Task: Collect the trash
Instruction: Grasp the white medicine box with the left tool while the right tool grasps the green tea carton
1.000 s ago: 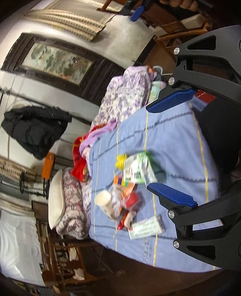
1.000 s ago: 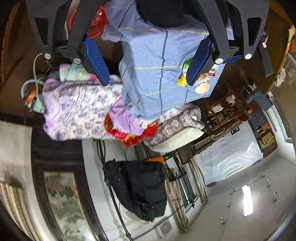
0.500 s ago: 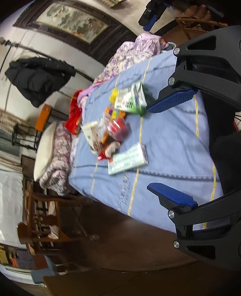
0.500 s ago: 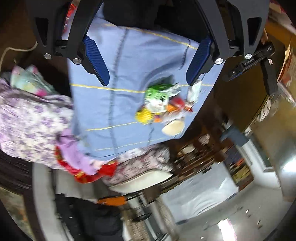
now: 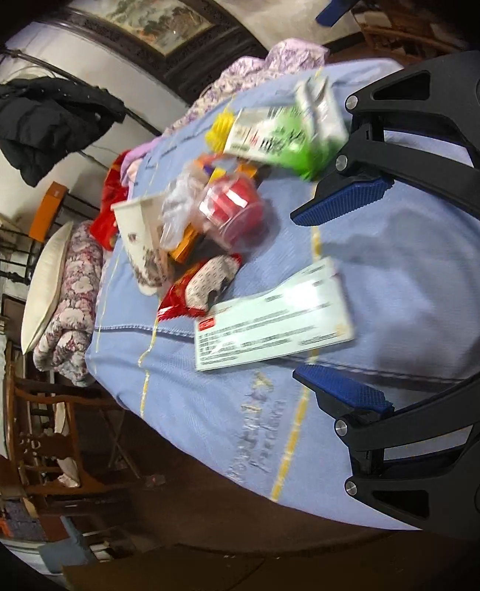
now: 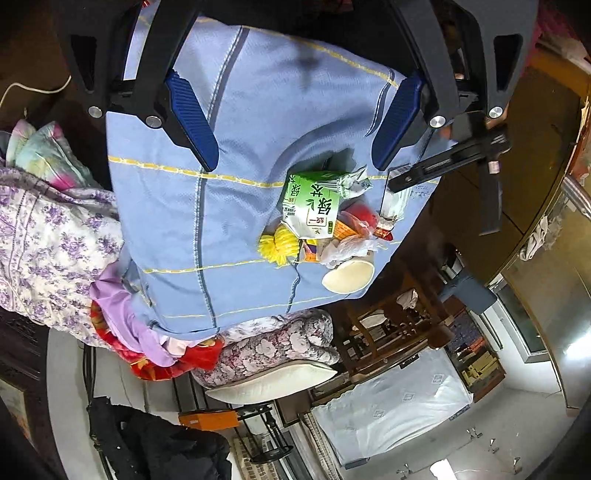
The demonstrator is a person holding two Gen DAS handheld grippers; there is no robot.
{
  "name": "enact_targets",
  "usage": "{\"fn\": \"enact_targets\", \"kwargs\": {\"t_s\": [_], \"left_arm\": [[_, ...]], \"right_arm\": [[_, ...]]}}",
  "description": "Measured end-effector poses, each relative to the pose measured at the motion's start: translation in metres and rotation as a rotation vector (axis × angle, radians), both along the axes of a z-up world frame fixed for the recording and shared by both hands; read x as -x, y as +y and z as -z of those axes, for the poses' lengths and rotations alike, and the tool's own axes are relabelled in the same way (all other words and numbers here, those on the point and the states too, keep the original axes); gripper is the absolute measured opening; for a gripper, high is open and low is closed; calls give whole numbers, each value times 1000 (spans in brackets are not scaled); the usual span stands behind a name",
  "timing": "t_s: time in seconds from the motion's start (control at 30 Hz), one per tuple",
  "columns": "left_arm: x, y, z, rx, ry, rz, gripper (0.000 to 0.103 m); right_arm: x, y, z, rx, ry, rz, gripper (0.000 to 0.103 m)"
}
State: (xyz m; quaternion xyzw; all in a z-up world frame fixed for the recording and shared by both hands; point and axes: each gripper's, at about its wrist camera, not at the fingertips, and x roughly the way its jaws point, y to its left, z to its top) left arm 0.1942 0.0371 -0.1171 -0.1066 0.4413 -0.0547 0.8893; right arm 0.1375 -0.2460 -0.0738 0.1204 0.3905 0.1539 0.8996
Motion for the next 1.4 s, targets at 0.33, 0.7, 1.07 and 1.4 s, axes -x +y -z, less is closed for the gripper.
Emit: {"fn": "enact_targets", "kwargs": {"t_s": [0.33, 0.7, 1.07, 1.4], "left_arm": [[22, 18, -11, 7, -64, 19, 49], [28, 19, -18, 4, -82, 64, 46], [15, 6, 5, -50, -27, 44, 62], [31, 2, -11, -25, -96, 58, 44]], "right_arm": [[-23, 52, 17, 87, -19, -164, 84], [-46, 96, 41, 396, -92, -315, 67], [-51, 91, 23, 292, -135, -290, 6], [-31, 68, -3, 179, -161, -229, 6]]}}
